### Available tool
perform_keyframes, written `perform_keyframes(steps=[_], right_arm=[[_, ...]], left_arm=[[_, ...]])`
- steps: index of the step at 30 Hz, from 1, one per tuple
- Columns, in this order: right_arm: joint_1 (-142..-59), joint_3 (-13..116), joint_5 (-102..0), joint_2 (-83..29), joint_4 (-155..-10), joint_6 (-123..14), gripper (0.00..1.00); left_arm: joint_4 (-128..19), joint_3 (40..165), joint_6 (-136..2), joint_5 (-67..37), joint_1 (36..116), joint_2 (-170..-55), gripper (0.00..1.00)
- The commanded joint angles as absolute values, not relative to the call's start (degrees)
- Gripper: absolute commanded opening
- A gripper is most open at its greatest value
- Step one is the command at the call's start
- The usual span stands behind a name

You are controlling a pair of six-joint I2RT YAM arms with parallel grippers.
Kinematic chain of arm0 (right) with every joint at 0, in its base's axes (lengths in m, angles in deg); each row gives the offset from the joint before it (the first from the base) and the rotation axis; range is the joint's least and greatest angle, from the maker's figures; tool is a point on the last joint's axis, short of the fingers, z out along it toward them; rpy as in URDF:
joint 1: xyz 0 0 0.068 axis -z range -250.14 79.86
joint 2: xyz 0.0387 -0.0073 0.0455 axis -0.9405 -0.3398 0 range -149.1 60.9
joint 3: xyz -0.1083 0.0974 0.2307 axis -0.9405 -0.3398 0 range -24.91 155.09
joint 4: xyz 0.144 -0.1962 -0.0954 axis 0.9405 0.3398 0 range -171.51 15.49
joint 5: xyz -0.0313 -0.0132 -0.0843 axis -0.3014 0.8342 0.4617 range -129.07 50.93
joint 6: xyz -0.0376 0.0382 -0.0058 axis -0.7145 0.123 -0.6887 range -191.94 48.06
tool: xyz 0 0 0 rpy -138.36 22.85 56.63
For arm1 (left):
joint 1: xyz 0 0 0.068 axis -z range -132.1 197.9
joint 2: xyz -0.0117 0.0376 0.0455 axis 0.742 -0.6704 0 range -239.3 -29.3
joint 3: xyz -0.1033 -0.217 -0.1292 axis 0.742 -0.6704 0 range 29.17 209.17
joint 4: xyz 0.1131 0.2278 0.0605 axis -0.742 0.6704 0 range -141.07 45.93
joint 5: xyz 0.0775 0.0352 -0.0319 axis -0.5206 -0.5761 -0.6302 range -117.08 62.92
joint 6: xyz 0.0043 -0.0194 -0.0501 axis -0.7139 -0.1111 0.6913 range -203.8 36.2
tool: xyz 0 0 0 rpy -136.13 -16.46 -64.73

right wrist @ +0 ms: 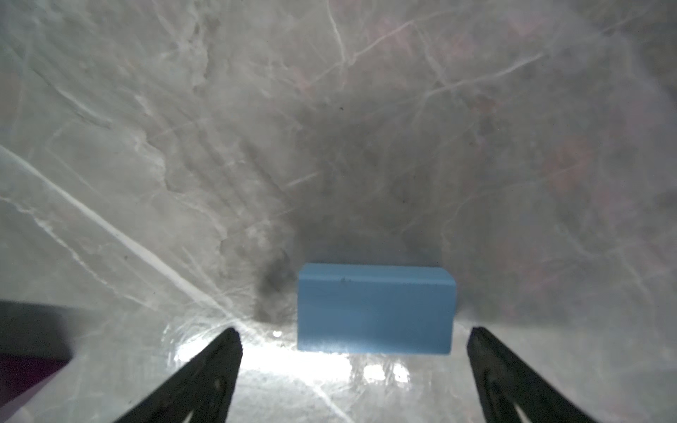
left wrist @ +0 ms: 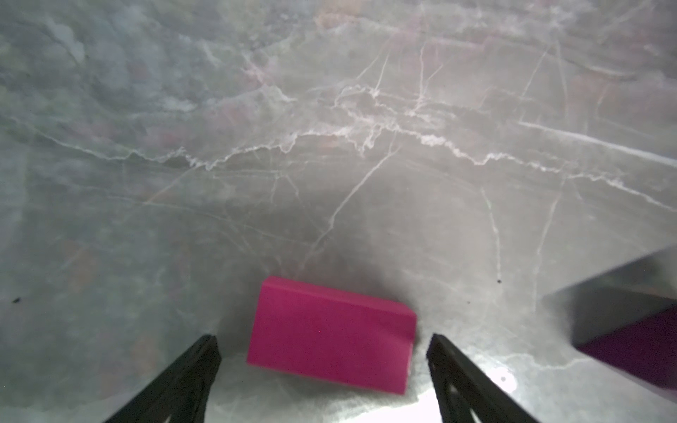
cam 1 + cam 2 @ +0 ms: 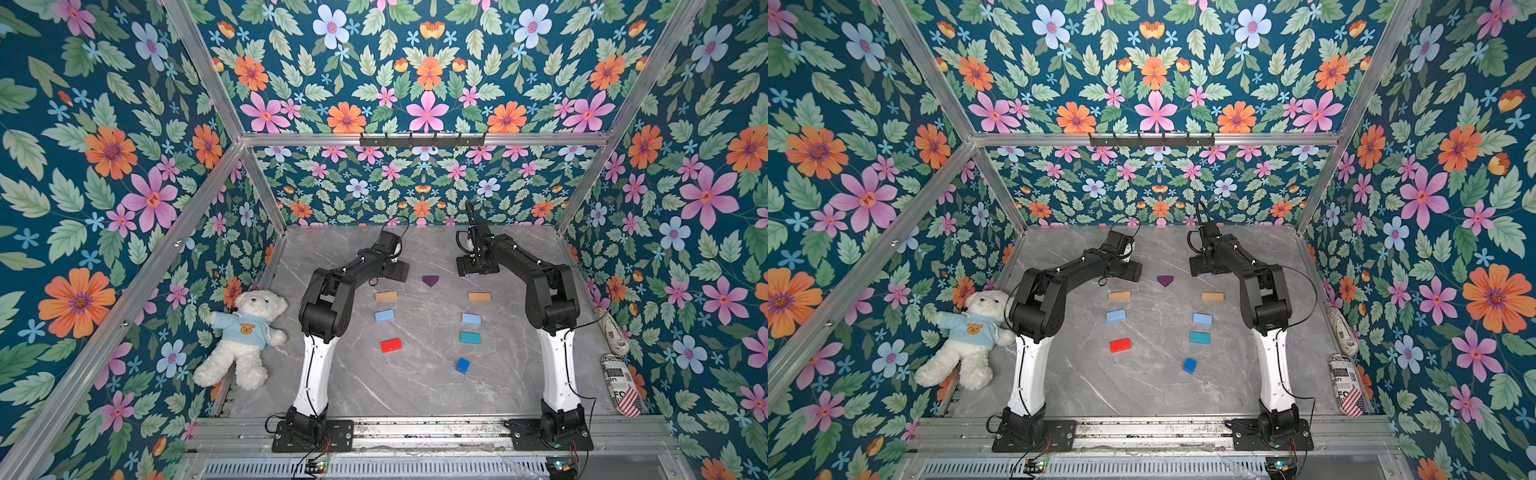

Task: Assemble a heart with building blocks
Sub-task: Pick up the building block from the center of the board.

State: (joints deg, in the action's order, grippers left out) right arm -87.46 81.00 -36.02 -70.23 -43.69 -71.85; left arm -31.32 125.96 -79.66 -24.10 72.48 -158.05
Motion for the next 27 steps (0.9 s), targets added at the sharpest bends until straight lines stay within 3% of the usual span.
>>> perform_keyframes(steps=[1, 14, 23, 27], right_arm=[[-87.34, 80.33, -35.73, -70.5, -43.36, -72.08, 0.95], [-87.31, 78.8, -35.9, -70.76, -43.46, -72.08, 0.74], [-87.2, 78.97, -35.1, -71.72, -44.04, -72.56, 0.73], [-87.16, 79.42, -35.02, -72.06, -43.98, -72.82, 0.67]], left_arm=[[-29.24, 127.46, -80.97, -24.09, 72.5, -158.86, 0.91], [-26.33, 129.85, -82.61, -23.48, 72.93, -160.61, 0.8], [-25.93, 129.54, -83.27, -23.75, 72.95, -160.72, 0.74], [-25.93, 129.3, -83.5, -23.72, 72.95, -160.55, 0.7]])
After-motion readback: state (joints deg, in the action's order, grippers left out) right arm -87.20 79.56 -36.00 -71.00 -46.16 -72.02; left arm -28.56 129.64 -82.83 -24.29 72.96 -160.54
